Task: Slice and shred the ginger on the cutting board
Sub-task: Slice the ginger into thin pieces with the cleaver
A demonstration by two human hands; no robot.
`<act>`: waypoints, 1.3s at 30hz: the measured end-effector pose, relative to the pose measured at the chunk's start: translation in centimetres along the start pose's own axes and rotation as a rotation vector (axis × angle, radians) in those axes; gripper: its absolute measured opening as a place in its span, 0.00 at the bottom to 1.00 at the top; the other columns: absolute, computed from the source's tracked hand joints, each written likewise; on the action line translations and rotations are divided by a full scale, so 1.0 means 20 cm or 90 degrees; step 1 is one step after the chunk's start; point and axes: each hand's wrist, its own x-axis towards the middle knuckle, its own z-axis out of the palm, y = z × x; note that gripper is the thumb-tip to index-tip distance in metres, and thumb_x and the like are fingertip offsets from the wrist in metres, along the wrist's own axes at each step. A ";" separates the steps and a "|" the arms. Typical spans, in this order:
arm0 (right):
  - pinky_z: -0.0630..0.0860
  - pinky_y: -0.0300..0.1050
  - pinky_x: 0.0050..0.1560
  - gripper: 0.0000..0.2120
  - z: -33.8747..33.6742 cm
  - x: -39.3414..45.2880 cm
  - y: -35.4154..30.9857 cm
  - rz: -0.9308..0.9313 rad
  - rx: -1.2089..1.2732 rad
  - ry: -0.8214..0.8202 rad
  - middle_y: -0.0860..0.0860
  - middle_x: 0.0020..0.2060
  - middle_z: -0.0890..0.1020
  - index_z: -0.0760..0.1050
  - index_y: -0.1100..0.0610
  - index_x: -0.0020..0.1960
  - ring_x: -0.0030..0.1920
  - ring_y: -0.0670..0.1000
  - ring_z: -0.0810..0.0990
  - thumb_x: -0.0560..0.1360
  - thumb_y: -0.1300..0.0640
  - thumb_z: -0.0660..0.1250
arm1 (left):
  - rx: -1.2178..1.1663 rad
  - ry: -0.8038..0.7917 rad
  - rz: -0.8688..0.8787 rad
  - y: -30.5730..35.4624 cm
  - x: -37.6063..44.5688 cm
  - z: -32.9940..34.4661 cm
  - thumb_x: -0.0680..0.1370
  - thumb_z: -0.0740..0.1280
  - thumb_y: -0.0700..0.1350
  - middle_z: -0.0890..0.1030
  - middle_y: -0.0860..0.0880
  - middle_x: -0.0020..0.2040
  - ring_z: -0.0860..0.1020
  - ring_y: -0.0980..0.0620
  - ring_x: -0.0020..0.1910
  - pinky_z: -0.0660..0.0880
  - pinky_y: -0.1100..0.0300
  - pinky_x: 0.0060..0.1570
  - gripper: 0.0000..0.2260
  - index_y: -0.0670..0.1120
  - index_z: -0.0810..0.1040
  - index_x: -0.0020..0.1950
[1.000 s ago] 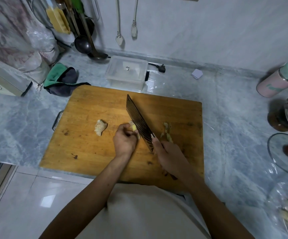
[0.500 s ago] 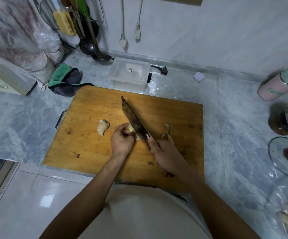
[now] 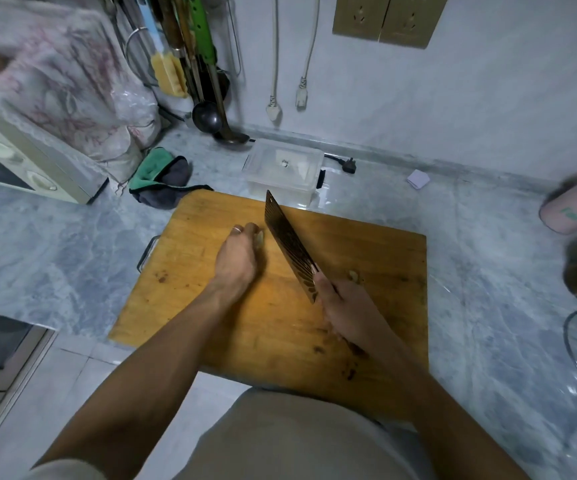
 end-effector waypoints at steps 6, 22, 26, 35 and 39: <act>0.69 0.47 0.34 0.26 0.00 0.00 0.02 -0.048 -0.015 0.002 0.54 0.28 0.70 0.70 0.57 0.37 0.28 0.52 0.69 0.85 0.44 0.50 | -0.010 0.037 -0.019 -0.12 -0.05 -0.03 0.78 0.68 0.40 0.75 0.43 0.60 0.77 0.43 0.54 0.79 0.50 0.55 0.17 0.46 0.75 0.67; 0.67 0.43 0.32 0.28 0.06 -0.09 0.15 -0.027 -0.003 0.021 0.50 0.26 0.70 0.69 0.55 0.35 0.26 0.47 0.70 0.78 0.33 0.49 | -0.416 0.046 -0.219 -0.11 -0.34 0.18 0.71 0.78 0.46 0.80 0.53 0.40 0.77 0.59 0.39 0.70 0.74 0.39 0.10 0.50 0.80 0.47; 0.67 0.44 0.32 0.28 0.04 -0.15 0.22 -0.007 0.011 0.047 0.49 0.26 0.70 0.70 0.55 0.35 0.27 0.47 0.70 0.79 0.35 0.49 | -0.303 0.049 -0.090 0.00 -0.37 0.27 0.71 0.78 0.47 0.81 0.51 0.46 0.78 0.54 0.45 0.72 0.64 0.48 0.13 0.46 0.83 0.53; 0.72 0.45 0.37 0.26 0.04 -0.21 0.25 0.071 0.039 0.023 0.49 0.28 0.74 0.72 0.55 0.37 0.29 0.46 0.74 0.84 0.39 0.52 | -0.374 -0.002 -0.164 0.05 -0.49 0.27 0.75 0.73 0.39 0.81 0.52 0.53 0.78 0.56 0.52 0.71 0.68 0.58 0.20 0.46 0.78 0.67; 0.77 0.50 0.38 0.26 0.02 -0.22 0.25 0.112 0.104 -0.002 0.52 0.32 0.78 0.75 0.57 0.43 0.29 0.49 0.77 0.83 0.38 0.53 | -0.358 0.017 -0.159 0.04 -0.51 0.27 0.75 0.72 0.37 0.79 0.53 0.44 0.77 0.61 0.41 0.73 0.66 0.56 0.19 0.47 0.79 0.65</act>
